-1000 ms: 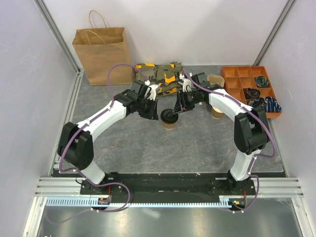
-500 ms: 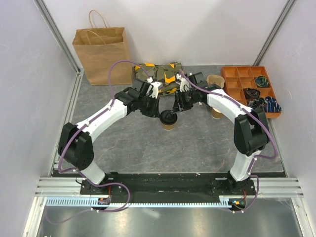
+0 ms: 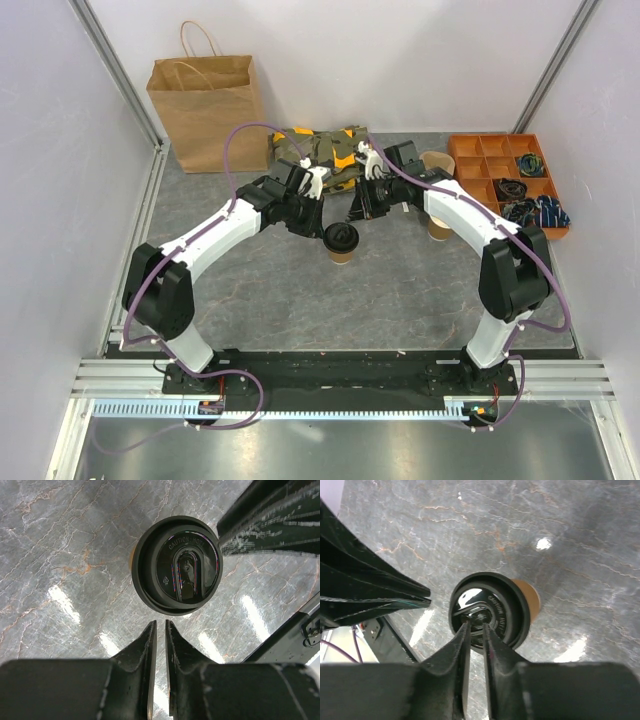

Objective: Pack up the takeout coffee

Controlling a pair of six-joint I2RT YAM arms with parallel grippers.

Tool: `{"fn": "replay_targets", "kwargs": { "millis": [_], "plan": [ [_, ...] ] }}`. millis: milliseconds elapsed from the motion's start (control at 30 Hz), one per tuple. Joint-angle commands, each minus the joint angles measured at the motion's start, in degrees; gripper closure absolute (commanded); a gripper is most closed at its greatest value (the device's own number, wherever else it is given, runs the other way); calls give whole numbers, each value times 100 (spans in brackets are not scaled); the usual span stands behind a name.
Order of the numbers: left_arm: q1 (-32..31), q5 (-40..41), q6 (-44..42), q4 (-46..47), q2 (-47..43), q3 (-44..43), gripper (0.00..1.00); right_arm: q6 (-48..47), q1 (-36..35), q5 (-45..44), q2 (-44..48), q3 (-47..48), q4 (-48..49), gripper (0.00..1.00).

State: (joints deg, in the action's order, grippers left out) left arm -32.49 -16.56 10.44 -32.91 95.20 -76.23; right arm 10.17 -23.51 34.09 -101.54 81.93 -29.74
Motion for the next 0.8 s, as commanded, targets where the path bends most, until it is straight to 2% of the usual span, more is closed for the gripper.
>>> {"fn": "replay_targets", "kwargs": {
  "millis": [0, 133, 467, 767],
  "plan": [
    [-12, 73, -68, 56, 16, -235, 82, 72, -119, 213, 55, 25, 135, 80],
    [-12, 135, -103, 56, 34, -261, 83, 28, -137, 195, -85, -142, 152, 84],
    [-82, 153, -200, 65, 113, -200, 85, 28, -145, 248, -384, -336, 232, 86],
    [-108, 443, -455, 144, -326, -384, 89, 20, -145, 177, -367, -327, 205, 87]
  ]
}}
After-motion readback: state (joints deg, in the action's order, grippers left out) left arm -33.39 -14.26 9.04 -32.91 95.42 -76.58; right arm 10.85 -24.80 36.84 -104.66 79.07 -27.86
